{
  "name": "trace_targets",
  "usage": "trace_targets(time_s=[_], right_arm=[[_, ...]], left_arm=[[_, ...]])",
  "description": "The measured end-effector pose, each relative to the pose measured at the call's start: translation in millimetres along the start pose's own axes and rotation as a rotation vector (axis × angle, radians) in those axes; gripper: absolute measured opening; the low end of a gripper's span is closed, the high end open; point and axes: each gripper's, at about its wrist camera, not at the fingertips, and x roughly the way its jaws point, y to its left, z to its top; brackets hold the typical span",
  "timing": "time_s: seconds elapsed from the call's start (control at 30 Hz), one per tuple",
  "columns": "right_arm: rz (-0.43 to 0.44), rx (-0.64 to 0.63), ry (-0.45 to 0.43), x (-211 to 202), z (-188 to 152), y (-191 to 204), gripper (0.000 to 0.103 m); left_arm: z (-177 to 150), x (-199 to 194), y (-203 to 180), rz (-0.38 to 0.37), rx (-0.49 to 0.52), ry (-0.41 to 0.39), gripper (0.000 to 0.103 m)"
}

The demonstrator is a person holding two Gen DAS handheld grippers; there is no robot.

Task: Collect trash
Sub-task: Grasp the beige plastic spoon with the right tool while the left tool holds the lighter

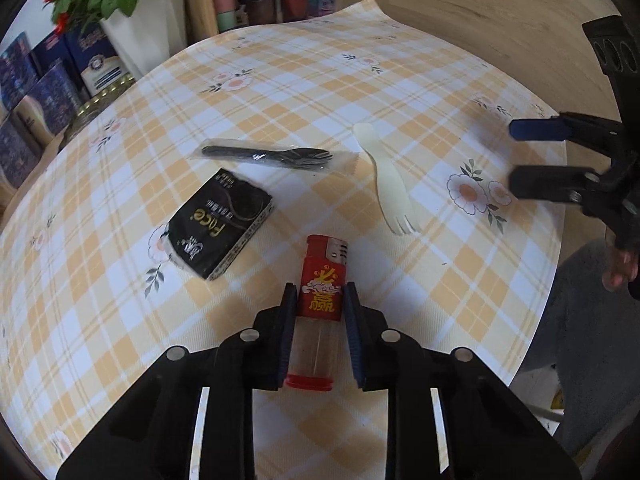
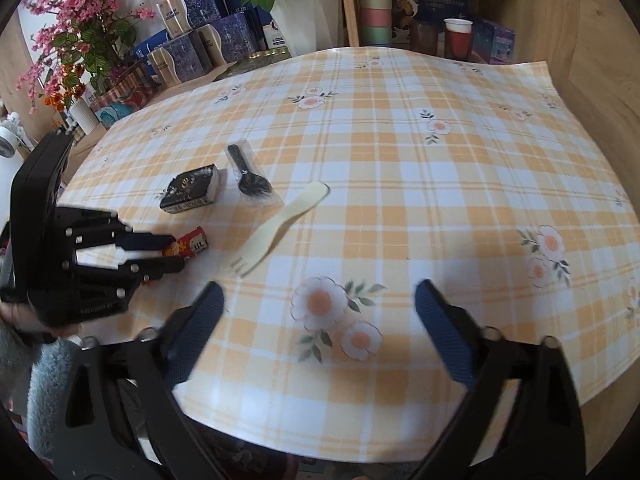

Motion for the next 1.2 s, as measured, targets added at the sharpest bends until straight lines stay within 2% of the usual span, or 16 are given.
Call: trace_targets(time_s=[0.07, 0.13, 0.23, 0.33, 0.43, 0.57, 0.7, 0.73, 0.77, 0.93, 1.2], right_arm=[[0.018, 0.017, 0.018, 9, 5, 1, 0.070], [0.055, 0.042, 0.026, 18, 10, 3, 0.057], [0.103, 0.073, 0.048, 33, 17, 10, 0.048], [0.120, 0.103, 0.063, 48, 25, 18, 0.044], [0.088, 0.136, 0.078, 61, 33, 23, 0.034], [0.030, 0.175, 0.097, 74, 40, 27, 0.028], [-0.027, 0.138, 0.095, 77, 43, 38, 0.024], [-0.027, 0.130, 0.094, 78, 43, 40, 0.018], [-0.026, 0.124, 0.092, 78, 43, 41, 0.006], [-0.006, 0.098, 0.058, 67, 39, 46, 0.007], [0.046, 0.057, -0.003, 21, 27, 50, 0.007]], left_arm=[[-7, -4, 1, 0.015, -0.040, -0.011, 0.023], [-16, -10, 6, 0.010, -0.105, -0.014, 0.023], [-29, -21, 16, -0.010, -0.207, -0.041, 0.023], [-47, -39, 31, -0.031, -0.342, -0.092, 0.023], [-62, -55, 42, -0.047, -0.437, -0.132, 0.023], [-78, -73, 49, -0.040, -0.494, -0.168, 0.023], [-91, -89, 55, -0.043, -0.534, -0.197, 0.023], [-94, -93, 55, -0.040, -0.540, -0.204, 0.023], [-96, -96, 56, -0.039, -0.543, -0.208, 0.023], [-106, -104, 51, -0.053, -0.550, -0.217, 0.023], [-118, -110, 35, -0.091, -0.539, -0.202, 0.023]])
